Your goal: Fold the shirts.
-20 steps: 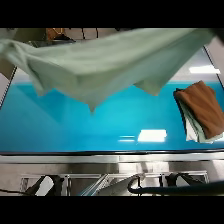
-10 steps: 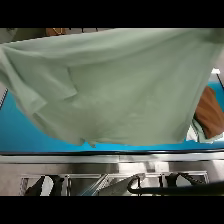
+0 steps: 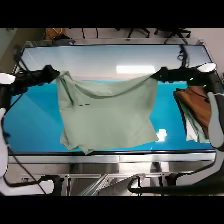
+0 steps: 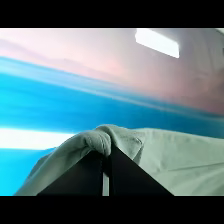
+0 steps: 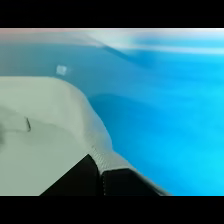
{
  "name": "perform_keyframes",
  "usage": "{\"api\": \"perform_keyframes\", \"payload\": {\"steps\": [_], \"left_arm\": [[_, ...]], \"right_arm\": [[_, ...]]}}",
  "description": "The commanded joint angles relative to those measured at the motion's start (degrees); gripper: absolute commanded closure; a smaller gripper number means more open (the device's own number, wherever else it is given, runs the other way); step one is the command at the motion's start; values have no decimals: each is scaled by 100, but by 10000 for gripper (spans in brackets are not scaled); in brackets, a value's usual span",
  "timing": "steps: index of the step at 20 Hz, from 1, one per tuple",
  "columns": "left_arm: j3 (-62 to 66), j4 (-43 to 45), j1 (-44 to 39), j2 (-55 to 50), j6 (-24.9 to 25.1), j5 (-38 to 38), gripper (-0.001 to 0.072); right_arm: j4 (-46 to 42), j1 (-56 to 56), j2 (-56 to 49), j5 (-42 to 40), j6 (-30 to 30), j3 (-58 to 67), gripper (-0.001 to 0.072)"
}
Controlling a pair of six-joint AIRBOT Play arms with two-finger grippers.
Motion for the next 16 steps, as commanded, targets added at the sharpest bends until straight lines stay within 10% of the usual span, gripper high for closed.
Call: {"api": "perform_keyframes", "payload": {"steps": [1, 3, 4, 5, 6, 9, 11, 16], "left_arm": [[1045, 256, -133, -1674, 50, -479, 688], [1674, 254, -70, -2138, 48, -968, 666], [2004, 271, -37, -2299, 42, -1335, 297], [2295, 269, 52, -2398, -92, -1759, 19], [2520, 284, 157, -2415, -162, -2164, 22], [3110, 326, 654, -2404, -345, -3746, 24], [2824, 323, 1029, -2218, -560, -4634, 24], [-350, 356, 1740, -693, -24, -4452, 24]], "right_arm": [[-24, 160, -876, -632, -361, -68, 697], [-39, 133, -826, -953, -435, -61, 696], [-37, 76, -732, -960, -431, -61, 668], [-39, -4, -599, -918, -431, -61, 481], [-42, -111, -450, -813, -426, -61, 342], [-313, -660, 125, -59, -199, -61, 352], [-1185, -1060, 455, 673, 251, -74, 510], [-2396, -1696, 1331, 1488, 573, -1410, 459]]}}
